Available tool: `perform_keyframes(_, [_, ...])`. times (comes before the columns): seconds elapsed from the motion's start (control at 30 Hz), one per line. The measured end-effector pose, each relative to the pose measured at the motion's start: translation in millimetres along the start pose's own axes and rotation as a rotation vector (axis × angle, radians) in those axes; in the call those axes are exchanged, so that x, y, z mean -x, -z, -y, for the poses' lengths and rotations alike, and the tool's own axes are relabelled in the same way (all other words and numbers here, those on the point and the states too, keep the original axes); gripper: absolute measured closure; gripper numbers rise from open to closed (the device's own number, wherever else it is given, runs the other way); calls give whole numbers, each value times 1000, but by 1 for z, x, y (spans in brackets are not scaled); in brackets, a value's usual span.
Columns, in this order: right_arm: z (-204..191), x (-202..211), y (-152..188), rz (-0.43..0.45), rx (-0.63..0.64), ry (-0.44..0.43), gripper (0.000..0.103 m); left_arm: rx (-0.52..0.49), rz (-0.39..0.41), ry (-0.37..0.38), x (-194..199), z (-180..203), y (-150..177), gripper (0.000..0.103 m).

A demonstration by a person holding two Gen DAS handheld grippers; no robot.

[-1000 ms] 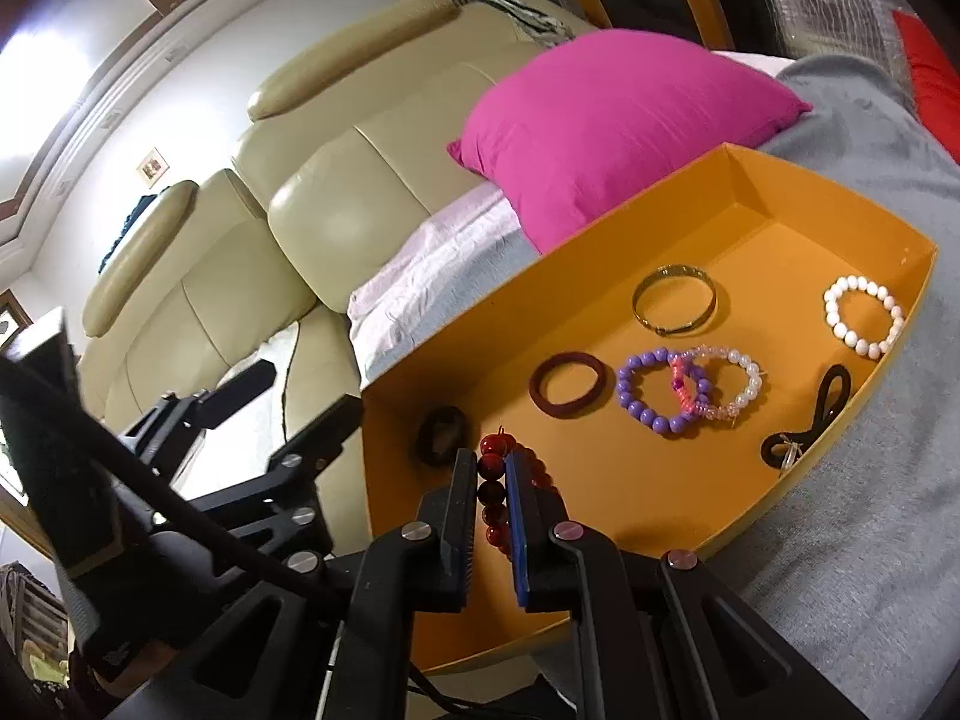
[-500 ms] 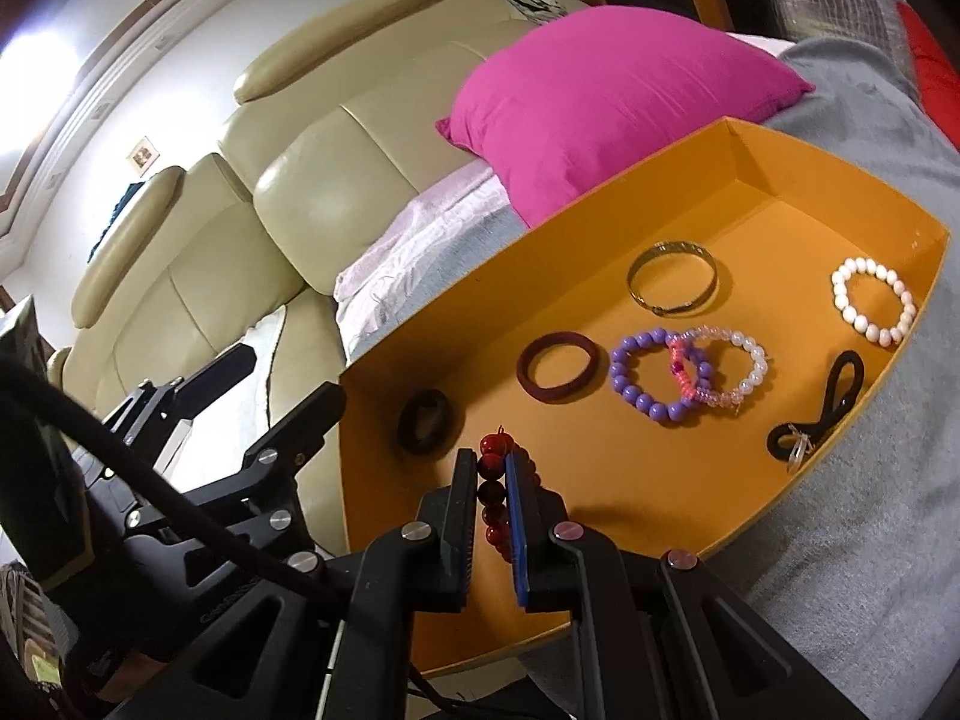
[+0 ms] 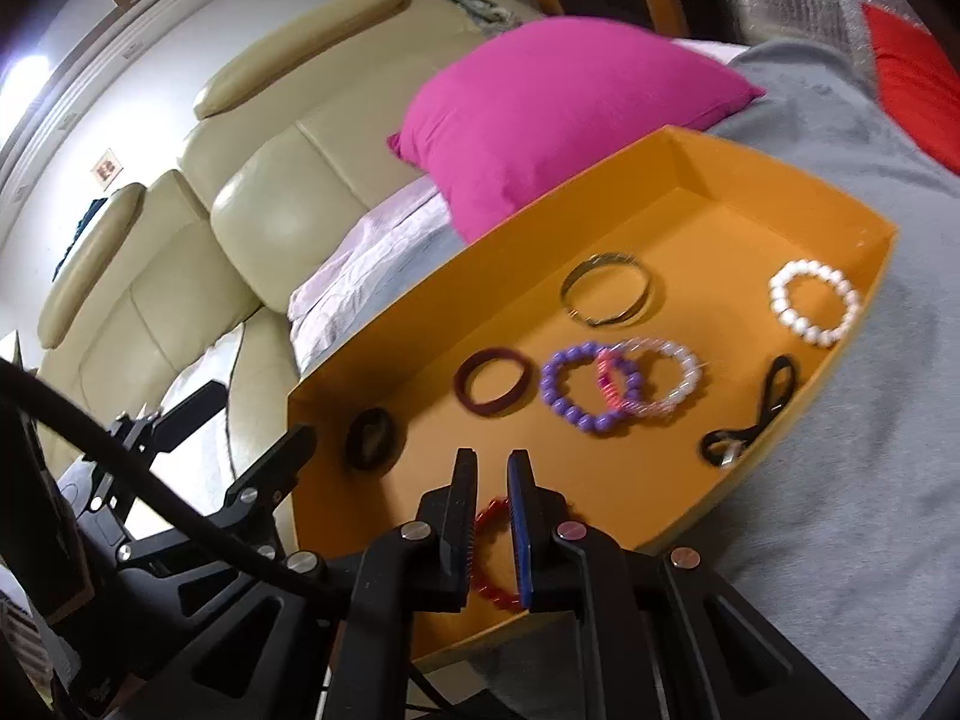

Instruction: Organize jewelry

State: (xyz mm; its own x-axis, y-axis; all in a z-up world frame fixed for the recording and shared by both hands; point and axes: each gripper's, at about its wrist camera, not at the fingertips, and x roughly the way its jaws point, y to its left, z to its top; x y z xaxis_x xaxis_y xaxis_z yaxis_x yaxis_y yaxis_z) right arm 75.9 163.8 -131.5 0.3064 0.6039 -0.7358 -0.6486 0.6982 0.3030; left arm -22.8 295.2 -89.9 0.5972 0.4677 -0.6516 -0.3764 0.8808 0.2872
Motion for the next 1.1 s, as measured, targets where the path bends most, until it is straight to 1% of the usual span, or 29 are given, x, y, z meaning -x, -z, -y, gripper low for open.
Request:
perform_keyframes(0.17, [9,18,-5,40,-12,27,82,-8,4,-9,5,8,-5,29])
perform_keyframes(0.43, [12,31,-2,58,9,67,81,14,-9,-10,11,15,-12,28])
perform_keyframes(0.53, [12,41,0,80,29,105,81,25,-4,-12,17,17,-15,28])
perform_keyframes(0.6, [12,51,1,103,49,136,81,20,10,-34,24,20,-18,25])
perform_keyframes(0.63, [13,55,1,113,57,149,79,14,24,-44,28,23,-19,25])
perform_keyframes(0.67, [14,61,2,127,64,164,73,12,35,-47,32,24,-20,23])
perform_keyframes(0.7, [14,65,2,136,67,172,70,14,43,-44,35,25,-22,22])
perform_keyframes(0.77, [16,77,3,167,73,197,60,25,50,-23,42,25,-25,22])
perform_keyframes(0.8, [16,81,4,179,76,207,59,34,54,-13,45,26,-26,22])
perform_keyframes(0.93, [17,101,11,225,85,256,58,51,77,18,61,30,-30,22])
perform_keyframes(1.1, [18,117,25,269,75,278,57,63,93,30,76,39,-31,21])
